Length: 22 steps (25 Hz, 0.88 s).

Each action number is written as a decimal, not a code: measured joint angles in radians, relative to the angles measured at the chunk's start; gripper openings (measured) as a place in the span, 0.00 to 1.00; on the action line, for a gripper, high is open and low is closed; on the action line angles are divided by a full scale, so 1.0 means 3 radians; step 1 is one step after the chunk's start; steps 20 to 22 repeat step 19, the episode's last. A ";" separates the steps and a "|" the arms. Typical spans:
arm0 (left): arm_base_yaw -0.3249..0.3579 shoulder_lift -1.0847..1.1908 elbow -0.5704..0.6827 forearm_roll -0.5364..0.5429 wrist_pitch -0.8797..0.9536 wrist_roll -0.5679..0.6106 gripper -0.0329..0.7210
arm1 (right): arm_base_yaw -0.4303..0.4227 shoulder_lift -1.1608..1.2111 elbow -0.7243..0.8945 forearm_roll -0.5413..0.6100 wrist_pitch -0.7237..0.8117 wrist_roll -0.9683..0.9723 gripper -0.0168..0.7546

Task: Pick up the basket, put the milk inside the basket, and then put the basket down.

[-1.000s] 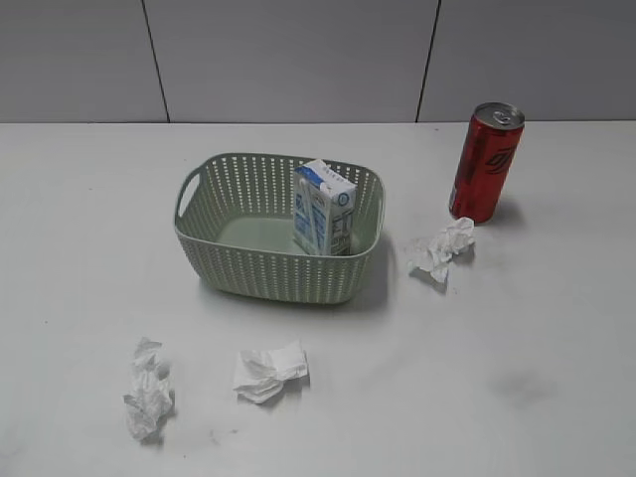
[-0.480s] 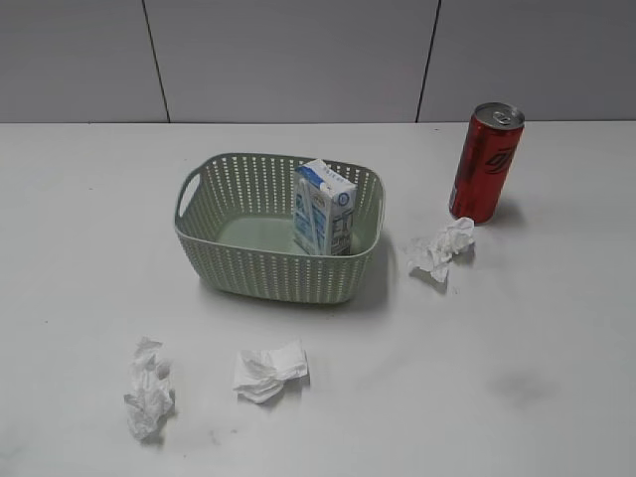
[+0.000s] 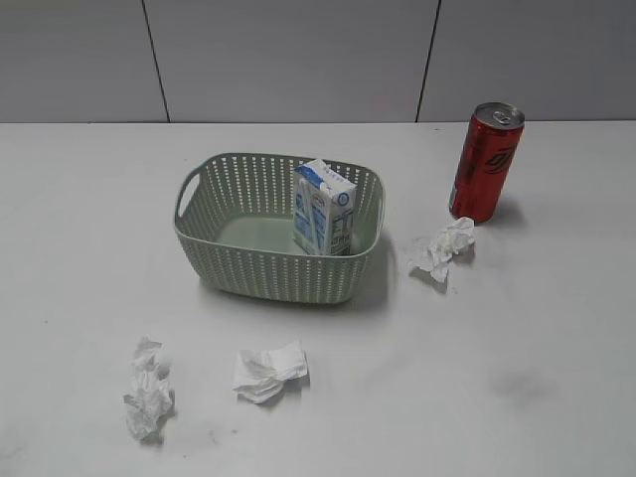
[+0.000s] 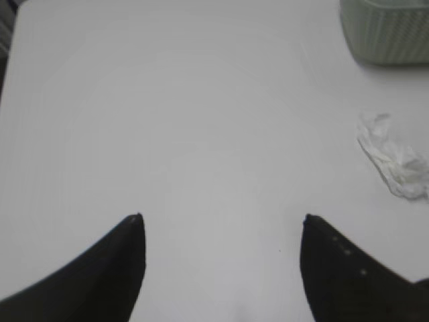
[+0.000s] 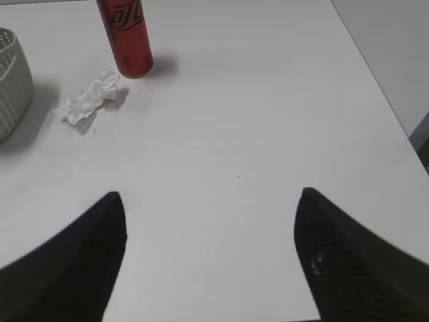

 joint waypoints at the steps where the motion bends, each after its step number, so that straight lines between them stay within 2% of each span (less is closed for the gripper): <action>1: 0.0093 -0.0104 0.0000 0.0008 0.0000 0.0000 0.75 | 0.0010 0.0000 0.0000 0.0000 0.0000 0.0000 0.78; 6: 0.0402 -0.0415 0.0000 0.0018 0.0011 0.0000 0.75 | 0.0020 0.0000 0.0000 0.0003 -0.0001 0.0000 0.78; 22: 0.0424 -0.0425 0.0000 0.0019 0.0011 0.0003 0.70 | 0.0020 0.0000 0.0000 0.0003 -0.0001 0.0000 0.78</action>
